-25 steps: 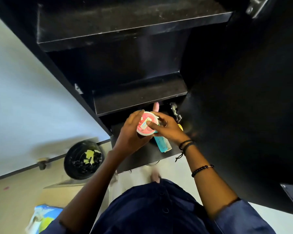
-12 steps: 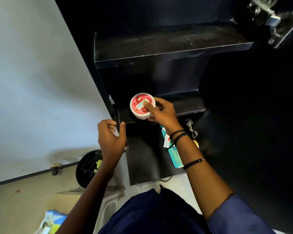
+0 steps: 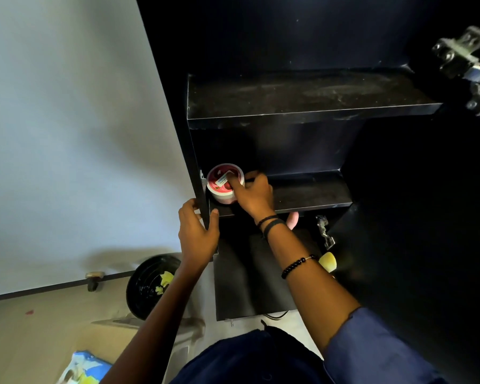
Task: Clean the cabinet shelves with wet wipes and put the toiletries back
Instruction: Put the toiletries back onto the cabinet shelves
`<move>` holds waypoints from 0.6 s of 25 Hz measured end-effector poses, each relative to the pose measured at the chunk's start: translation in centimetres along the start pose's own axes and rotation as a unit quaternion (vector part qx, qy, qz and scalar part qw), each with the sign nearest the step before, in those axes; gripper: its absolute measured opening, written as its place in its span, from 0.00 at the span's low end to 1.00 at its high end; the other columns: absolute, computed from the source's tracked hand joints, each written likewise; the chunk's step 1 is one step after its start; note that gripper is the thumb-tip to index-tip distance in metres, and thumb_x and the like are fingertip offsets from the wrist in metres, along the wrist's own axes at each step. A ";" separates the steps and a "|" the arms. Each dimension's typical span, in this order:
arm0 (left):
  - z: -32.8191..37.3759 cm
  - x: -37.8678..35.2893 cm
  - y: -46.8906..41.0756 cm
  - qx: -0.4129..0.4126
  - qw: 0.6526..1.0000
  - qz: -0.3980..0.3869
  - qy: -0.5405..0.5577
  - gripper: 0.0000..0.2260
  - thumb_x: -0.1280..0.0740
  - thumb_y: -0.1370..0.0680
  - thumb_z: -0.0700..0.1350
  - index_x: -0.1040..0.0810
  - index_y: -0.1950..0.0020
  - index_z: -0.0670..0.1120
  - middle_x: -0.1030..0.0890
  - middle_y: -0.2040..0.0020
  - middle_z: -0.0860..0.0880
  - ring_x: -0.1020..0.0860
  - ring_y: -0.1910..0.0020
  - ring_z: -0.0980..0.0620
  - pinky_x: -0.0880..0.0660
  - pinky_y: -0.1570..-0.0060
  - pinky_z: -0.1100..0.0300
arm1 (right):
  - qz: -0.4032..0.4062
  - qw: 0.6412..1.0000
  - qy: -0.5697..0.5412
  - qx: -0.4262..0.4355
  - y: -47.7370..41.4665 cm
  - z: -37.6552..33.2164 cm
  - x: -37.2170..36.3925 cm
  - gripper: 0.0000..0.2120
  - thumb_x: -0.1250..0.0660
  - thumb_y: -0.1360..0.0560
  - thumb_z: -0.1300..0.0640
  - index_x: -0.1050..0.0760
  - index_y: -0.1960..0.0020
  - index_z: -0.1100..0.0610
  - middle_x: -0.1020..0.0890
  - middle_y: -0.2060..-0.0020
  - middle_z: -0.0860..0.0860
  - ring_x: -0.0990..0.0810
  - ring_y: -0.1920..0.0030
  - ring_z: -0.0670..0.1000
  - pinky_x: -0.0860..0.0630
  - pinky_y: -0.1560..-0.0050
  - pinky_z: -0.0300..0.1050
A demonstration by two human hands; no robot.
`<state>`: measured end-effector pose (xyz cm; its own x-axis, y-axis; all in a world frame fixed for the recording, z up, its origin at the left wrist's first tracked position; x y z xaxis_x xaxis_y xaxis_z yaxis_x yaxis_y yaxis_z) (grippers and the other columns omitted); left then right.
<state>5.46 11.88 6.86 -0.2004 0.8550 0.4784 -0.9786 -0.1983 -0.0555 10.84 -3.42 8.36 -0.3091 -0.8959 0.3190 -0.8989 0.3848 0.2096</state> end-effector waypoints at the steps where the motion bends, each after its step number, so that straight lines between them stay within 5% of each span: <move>1: 0.2 0.0 0.0 -0.002 1.000 0.002 0.005 0.19 0.33 0.23 0.48 0.33 0.35 0.45 0.27 0.37 0.47 0.26 0.48 0.55 0.29 0.50 0.60 | 0.006 1.000 0.007 0.010 0.1 0.1 -0.1 0.22 0.28 0.31 0.42 0.26 0.47 0.56 0.18 0.51 0.55 0.19 0.50 0.54 0.22 0.51 0.46; 5: 0.6 -0.1 -0.2 -0.003 1.000 0.008 0.007 0.19 0.33 0.23 0.49 0.33 0.36 0.44 0.26 0.40 0.47 0.25 0.50 0.54 0.30 0.53 0.61 | 0.014 0.999 0.005 0.041 0.5 0.2 -0.2 0.20 0.30 0.28 0.44 0.24 0.46 0.60 0.17 0.51 0.55 0.19 0.51 0.52 0.25 0.59 0.38; 10: 0.5 -0.4 -0.7 -0.001 1.000 0.012 0.004 0.20 0.32 0.24 0.51 0.33 0.37 0.43 0.27 0.41 0.46 0.24 0.51 0.52 0.29 0.54 0.61 | 0.021 0.996 0.037 0.080 0.8 1.0 -0.2 0.22 0.32 0.29 0.39 0.22 0.47 0.56 0.19 0.51 0.54 0.20 0.52 0.51 0.25 0.58 0.39; 15: 0.6 -0.8 0.9 -0.057 0.993 0.098 0.033 0.23 0.30 0.25 0.47 0.35 0.36 0.42 0.33 0.39 0.46 0.28 0.46 0.50 0.24 0.54 0.57 | 0.028 0.996 0.021 0.076 1.9 1.0 1.0 0.23 0.32 0.27 0.43 0.25 0.39 0.57 0.23 0.47 0.51 0.21 0.53 0.49 0.32 0.63 0.29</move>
<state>4.80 10.69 6.95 -0.3869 0.8352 0.3907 -0.9186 -0.3119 -0.2428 8.53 -3.80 8.15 -0.3503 -0.8627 0.3648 -0.9180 0.3935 0.0488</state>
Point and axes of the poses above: each hand's wrist, its own y-axis away from the middle knuckle, its own x-axis out of the back of the hand, z = x × y, the point moved 4 cm from there along -y, towards the middle knuckle
